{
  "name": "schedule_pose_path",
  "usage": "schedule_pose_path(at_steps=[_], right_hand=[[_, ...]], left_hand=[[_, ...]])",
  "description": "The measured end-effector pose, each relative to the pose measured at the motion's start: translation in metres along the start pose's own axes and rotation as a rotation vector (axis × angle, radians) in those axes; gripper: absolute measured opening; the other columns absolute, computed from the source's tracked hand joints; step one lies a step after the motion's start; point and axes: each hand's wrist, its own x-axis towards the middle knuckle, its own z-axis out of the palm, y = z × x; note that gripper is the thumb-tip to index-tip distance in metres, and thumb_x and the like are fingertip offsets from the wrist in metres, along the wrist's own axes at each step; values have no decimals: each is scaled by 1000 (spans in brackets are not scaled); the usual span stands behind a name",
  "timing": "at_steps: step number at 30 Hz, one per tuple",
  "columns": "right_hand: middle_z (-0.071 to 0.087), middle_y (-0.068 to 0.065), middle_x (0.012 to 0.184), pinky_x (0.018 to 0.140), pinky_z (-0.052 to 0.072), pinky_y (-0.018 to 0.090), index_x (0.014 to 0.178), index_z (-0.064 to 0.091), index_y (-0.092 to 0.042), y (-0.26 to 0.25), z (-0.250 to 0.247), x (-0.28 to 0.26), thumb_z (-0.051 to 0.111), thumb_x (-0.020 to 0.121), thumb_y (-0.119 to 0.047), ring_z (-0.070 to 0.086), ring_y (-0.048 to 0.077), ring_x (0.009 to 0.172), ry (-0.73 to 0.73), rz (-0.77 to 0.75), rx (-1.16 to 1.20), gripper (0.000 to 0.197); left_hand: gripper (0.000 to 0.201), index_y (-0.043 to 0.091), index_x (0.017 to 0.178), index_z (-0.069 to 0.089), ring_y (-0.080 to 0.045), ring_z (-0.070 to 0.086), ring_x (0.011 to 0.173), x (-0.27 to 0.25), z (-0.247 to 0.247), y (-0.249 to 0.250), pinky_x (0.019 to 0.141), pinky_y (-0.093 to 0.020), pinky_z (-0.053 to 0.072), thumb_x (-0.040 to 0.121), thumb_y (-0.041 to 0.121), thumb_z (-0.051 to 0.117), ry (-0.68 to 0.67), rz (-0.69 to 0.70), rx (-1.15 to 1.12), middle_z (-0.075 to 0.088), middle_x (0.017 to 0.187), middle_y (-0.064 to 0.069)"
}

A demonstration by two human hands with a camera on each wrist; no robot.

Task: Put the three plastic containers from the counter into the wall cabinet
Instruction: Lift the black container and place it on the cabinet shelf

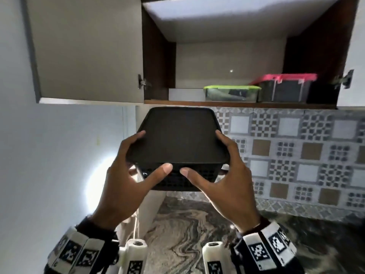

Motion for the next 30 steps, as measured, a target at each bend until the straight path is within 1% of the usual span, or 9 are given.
schedule_pose_path(at_steps=[2, 5, 10, 15, 19, 21, 23, 26, 30], right_hand=[[55, -32, 131, 91, 49, 6, 149, 38, -40, -14, 1, 26, 88, 62, -59, 55, -14, 117, -3, -36, 4, 103], [61, -21, 130, 93, 51, 8, 148, 40, -35, -27, 6, 71, 88, 64, -58, 59, -7, 116, -4, -54, 13, 99], [63, -12, 124, 96, 55, 24, 143, 43, -28, -31, 19, 145, 87, 65, -61, 64, 8, 112, -7, -56, -24, 95], [67, -11, 120, 100, 55, 35, 136, 48, -30, -17, 38, 200, 84, 58, -73, 66, 14, 113, 9, -16, -53, 96], [67, -18, 106, 98, 55, 32, 130, 51, -30, -7, 53, 230, 83, 61, -72, 66, 14, 107, 42, 25, -97, 87], [63, -22, 98, 94, 55, 28, 131, 50, -28, -2, 59, 242, 83, 63, -70, 65, 13, 102, 32, 49, -118, 86], [65, -17, 100, 89, 55, 27, 133, 49, -25, 4, 66, 253, 83, 65, -68, 66, 14, 100, 31, 60, -125, 88], [65, -11, 104, 81, 48, 23, 137, 47, -21, 13, 74, 267, 83, 67, -66, 65, 15, 99, 35, 74, -128, 90], [63, -9, 107, 87, 52, 28, 143, 42, -22, 27, 79, 290, 78, 66, -73, 65, 18, 100, 22, 103, -172, 100]], left_hand=[[90, 33, 141, 47, -5, 65, 114, 26, -6, 11, 92, -32, 58, 64, 66, 79, 21, 27, 16, 63, 131, 16], [92, 32, 140, 47, 0, 64, 114, 71, -9, 21, 97, -28, 56, 63, 75, 74, 47, 52, 51, 62, 130, 18], [98, 27, 136, 50, -15, 67, 114, 151, -8, 9, 101, -41, 55, 58, 80, 76, 79, 33, 50, 65, 128, 6], [96, 32, 134, 52, -17, 65, 115, 204, -1, -10, 100, -43, 55, 55, 81, 76, 101, -29, 65, 66, 128, 8], [86, 28, 140, 49, -18, 57, 122, 233, 9, -25, 105, -36, 47, 69, 68, 78, 114, -85, 69, 59, 140, 5], [88, 27, 142, 48, -21, 56, 124, 245, 12, -34, 106, -38, 46, 70, 69, 77, 107, -103, 74, 57, 143, 2], [89, 27, 142, 47, -26, 55, 128, 256, 14, -43, 108, -43, 46, 70, 70, 75, 99, -119, 77, 55, 146, -1], [85, 25, 145, 43, -29, 50, 134, 273, 19, -54, 106, -38, 41, 76, 65, 74, 81, -142, 97, 48, 152, -5], [88, 25, 148, 40, -29, 50, 134, 298, 26, -67, 104, -37, 41, 77, 66, 73, 65, -140, 116, 47, 152, -7]])
